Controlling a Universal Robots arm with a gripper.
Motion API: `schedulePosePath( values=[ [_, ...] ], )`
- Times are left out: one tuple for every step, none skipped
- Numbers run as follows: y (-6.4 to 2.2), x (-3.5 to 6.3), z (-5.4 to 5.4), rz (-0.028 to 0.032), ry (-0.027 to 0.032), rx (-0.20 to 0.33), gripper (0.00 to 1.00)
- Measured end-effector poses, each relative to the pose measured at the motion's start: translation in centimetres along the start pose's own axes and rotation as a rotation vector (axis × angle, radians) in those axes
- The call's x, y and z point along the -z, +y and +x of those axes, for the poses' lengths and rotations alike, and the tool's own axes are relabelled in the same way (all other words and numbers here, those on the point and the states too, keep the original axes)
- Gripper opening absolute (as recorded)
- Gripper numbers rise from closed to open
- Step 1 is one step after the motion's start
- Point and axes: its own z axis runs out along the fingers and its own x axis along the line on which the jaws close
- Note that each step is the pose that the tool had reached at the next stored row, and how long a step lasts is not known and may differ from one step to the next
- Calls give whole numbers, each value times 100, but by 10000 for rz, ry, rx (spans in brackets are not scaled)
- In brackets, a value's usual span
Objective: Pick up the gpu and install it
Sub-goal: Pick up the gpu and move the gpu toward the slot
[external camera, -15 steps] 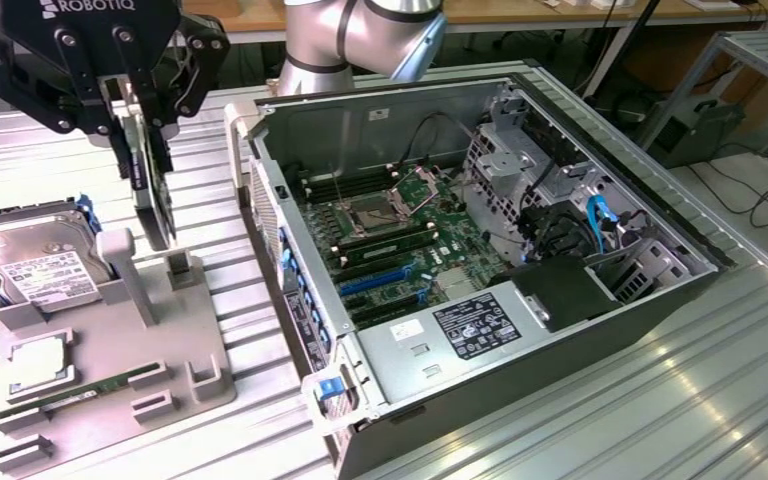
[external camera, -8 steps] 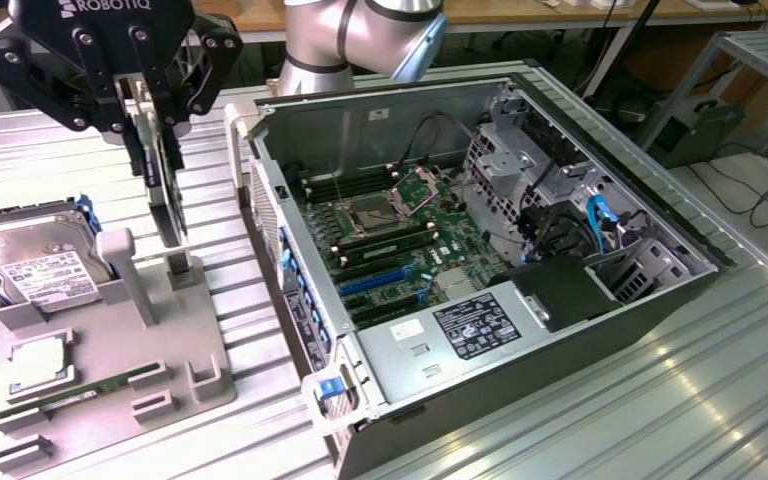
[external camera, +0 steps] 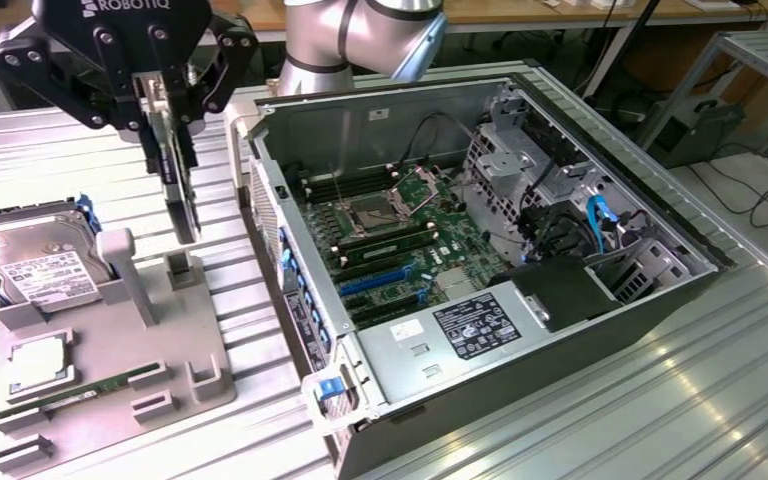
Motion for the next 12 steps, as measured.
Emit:
schedulePosePath(
  values=[
    [0,-1,-16,0,-1,0,27],
    [0,-1,-26,0,0,0,27],
    [0,-1,-37,0,0,0,27],
    [1,-1,-46,0,0,0,27],
    [1,-2,-56,-1,-1,0,27],
    [1,-2,-64,-1,-1,1,27],
    [1,-2,-72,0,0,0,27],
    [1,-2,-81,0,0,1,27],
    [1,-2,-89,0,0,1,27],
    [1,-2,-98,0,0,1,27],
    [1,-3,-106,0,0,1,27],
    [1,-3,-114,0,0,1,27]
  ],
)
